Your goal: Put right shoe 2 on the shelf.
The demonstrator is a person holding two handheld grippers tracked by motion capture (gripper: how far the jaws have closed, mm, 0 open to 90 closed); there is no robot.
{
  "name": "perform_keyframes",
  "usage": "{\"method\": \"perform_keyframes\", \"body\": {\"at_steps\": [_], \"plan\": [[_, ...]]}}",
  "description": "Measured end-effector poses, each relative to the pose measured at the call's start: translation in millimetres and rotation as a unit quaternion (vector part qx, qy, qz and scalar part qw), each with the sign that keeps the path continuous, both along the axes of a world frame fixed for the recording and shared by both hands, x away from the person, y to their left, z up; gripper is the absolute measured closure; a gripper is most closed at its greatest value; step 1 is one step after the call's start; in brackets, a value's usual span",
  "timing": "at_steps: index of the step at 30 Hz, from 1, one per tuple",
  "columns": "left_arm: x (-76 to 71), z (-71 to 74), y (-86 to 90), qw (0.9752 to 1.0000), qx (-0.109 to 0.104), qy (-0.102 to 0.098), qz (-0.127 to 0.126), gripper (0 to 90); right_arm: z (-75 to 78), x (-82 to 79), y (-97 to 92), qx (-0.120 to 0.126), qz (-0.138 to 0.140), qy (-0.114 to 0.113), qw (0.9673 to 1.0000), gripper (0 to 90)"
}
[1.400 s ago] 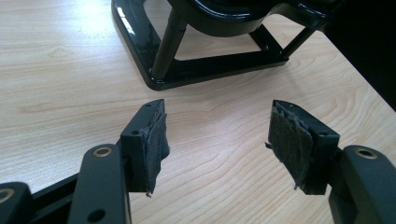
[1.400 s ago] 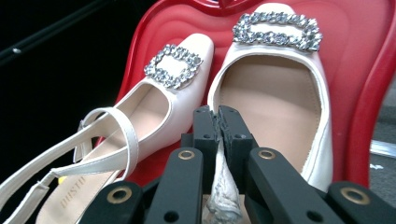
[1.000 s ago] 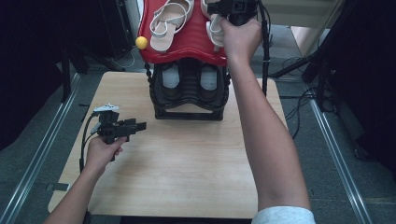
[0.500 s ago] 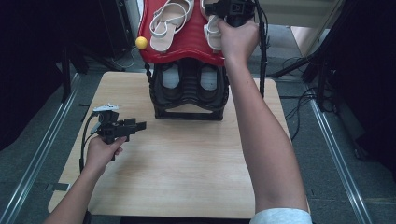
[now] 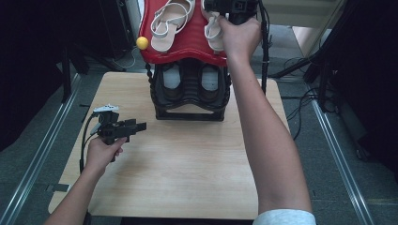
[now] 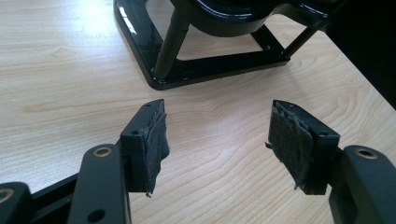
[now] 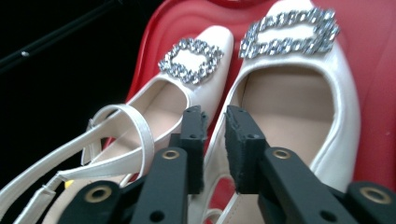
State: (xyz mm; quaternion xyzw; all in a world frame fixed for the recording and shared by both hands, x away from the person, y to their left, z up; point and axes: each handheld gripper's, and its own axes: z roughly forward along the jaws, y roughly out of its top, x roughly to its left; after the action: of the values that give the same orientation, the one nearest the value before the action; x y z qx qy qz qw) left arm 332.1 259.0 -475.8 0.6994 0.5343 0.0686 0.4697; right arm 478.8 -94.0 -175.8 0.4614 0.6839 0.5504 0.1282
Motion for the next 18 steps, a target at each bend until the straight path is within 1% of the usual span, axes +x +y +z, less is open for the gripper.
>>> {"method": "perform_keyframes", "body": {"at_steps": [3, 5, 6, 9, 10, 12, 14, 18], "plan": [[-0.2, -0.1, 0.5, 1.0000, 0.001, 0.001, 0.000, 37.5, 5.7, -1.1, -3.0, 0.002, 0.003, -0.003, 1.0000, 71.8], [-0.2, -0.1, 0.5, 1.0000, 0.000, 0.001, 0.000, 37.5, 9.4, -2.1, -5.1, -0.005, 0.002, -0.011, 0.9999, 70.5], [-0.3, -0.1, 0.3, 1.0000, 0.000, 0.001, 0.000, 37.5, 11.0, -3.1, -6.5, -0.006, 0.000, -0.013, 0.9999, 68.5], [-0.3, -0.3, -0.4, 1.0000, 0.001, 0.001, 0.000, 37.5, 13.8, -4.0, -12.8, -0.003, -0.002, -0.018, 0.9998, 67.1], [-0.5, -0.3, -0.5, 1.0000, 0.001, 0.001, 0.000, 37.5, 14.4, -4.4, -15.1, -0.001, -0.003, -0.018, 0.9998, 66.2], [-0.7, -0.5, -0.2, 1.0000, 0.001, 0.001, -0.001, 37.5, 15.1, -4.2, -20.0, -0.005, -0.003, -0.014, 0.9999, 63.8], [-0.7, -0.5, -0.2, 1.0000, 0.004, 0.002, -0.002, 37.5, 15.3, -4.3, -23.6, -0.006, -0.002, -0.013, 0.9999, 63.4], [-0.6, -0.4, -0.4, 1.0000, 0.001, 0.001, 0.000, 37.5, 16.4, -5.3, -30.2, -0.007, -0.003, -0.013, 0.9999, 61.8]]}}
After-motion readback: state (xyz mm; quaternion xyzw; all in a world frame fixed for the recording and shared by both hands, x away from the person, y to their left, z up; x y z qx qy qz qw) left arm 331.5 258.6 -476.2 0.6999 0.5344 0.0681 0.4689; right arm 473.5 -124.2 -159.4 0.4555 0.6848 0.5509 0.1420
